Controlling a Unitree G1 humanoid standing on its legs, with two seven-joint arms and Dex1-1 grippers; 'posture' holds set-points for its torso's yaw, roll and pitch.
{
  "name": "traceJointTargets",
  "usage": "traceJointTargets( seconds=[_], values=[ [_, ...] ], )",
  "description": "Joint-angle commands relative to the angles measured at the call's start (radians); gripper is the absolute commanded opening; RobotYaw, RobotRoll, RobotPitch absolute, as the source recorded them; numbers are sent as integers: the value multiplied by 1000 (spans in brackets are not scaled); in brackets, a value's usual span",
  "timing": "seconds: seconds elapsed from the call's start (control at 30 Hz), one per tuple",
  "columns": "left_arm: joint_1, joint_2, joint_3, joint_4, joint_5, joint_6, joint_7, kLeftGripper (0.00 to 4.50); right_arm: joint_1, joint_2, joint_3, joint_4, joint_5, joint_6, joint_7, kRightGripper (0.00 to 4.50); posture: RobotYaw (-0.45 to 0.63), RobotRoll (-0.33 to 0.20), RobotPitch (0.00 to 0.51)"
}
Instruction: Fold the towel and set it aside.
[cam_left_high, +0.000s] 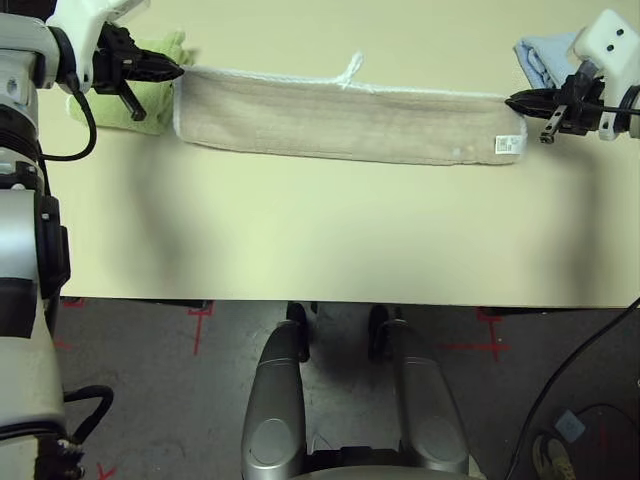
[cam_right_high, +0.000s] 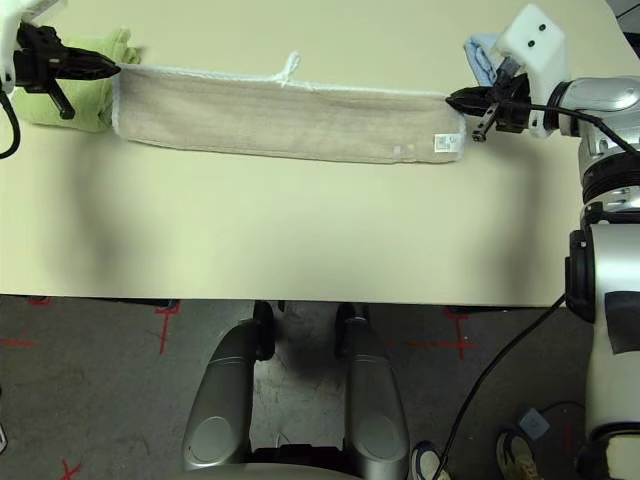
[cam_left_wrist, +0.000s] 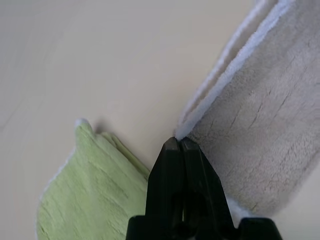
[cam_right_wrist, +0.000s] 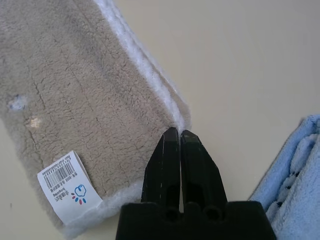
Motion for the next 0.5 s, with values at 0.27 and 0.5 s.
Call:
traceJointTargets(
  seconds=[0.27, 0.5],
  values=[
    [32, -5, 28, 31, 51, 6, -11, 55, 3, 20, -27, 15, -36, 11, -54, 0, 0, 0, 394],
    [49, -10, 37, 32, 77, 5, 36, 217, 9, 48, -36, 4, -58, -13, -143, 563, 0, 0, 394]
  ],
)
